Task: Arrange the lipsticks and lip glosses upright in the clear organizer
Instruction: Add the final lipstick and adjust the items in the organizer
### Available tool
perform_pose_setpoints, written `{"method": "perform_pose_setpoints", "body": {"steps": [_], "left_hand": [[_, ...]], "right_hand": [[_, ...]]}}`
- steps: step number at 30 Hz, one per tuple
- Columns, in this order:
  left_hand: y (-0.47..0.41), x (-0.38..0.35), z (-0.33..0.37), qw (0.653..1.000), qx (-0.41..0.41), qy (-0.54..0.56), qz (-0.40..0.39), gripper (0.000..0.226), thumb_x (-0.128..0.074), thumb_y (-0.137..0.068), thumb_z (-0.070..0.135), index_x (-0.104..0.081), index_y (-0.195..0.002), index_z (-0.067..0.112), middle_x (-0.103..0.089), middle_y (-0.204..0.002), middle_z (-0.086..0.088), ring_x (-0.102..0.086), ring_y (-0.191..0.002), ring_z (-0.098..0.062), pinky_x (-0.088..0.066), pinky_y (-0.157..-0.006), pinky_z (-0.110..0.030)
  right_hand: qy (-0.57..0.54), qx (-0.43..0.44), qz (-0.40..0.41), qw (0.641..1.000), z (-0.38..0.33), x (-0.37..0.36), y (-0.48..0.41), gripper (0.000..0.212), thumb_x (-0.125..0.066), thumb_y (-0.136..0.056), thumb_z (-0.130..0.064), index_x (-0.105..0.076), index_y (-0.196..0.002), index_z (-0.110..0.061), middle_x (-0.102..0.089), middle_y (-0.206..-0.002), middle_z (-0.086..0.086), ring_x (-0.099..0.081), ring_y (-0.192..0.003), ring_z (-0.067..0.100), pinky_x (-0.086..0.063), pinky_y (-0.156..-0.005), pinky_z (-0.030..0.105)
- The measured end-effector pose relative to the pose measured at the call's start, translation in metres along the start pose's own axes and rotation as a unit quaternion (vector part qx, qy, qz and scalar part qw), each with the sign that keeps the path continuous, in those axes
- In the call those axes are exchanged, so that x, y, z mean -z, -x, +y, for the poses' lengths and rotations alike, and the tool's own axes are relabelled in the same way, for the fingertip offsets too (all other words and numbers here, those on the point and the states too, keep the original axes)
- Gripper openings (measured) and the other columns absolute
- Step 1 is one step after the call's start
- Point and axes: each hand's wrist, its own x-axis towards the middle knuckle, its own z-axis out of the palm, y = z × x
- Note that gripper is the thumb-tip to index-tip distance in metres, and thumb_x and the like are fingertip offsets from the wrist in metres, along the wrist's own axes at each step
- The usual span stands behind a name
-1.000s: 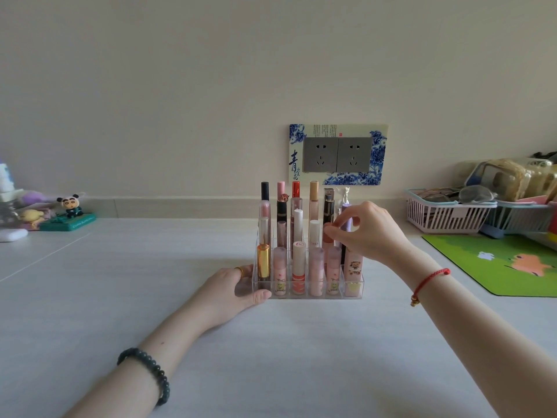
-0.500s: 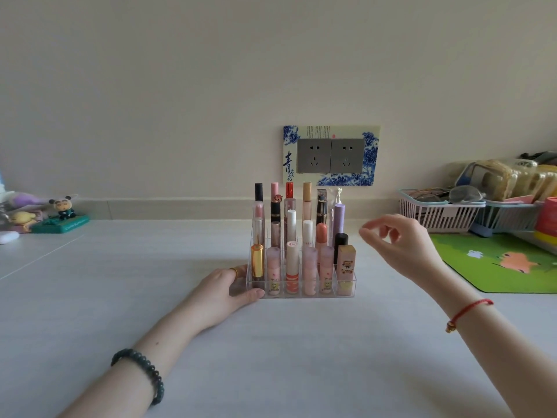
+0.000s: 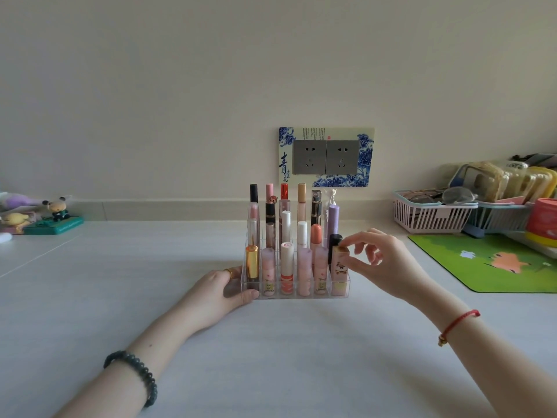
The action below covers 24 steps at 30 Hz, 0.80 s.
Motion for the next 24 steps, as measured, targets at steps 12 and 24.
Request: {"method": "perform_pose_setpoints", "body": {"steps": [12, 24], "left_hand": [[-0.001, -0.001, -0.003, 1.000, 0.004, -0.007, 0.008, 0.040, -0.064, -0.078, 0.046, -0.059, -0.115, 0.031, -0.061, -0.120, 0.009, -0.052, -0.105, -0.002, -0.038, -0.082, -0.017], [-0.001, 0.000, -0.002, 1.000, -0.005, -0.012, -0.001, 0.034, -0.063, -0.079, 0.046, -0.058, -0.111, 0.035, -0.057, -0.107, 0.020, -0.052, -0.099, 0.002, -0.036, -0.072, 0.000]], "right_hand": [[-0.048, -0.038, 0.002, 0.998, -0.004, -0.003, 0.001, 0.019, -0.069, -0.075, -0.013, -0.067, -0.092, -0.021, -0.062, -0.080, -0.006, -0.056, -0.063, 0.014, -0.044, -0.058, 0.011], [-0.010, -0.045, 0.085, 0.995, -0.004, 0.000, -0.014, 0.011, -0.064, -0.080, -0.016, -0.069, -0.088, -0.021, -0.062, -0.077, -0.007, -0.051, -0.059, 0.004, -0.039, -0.053, 0.009]]}}
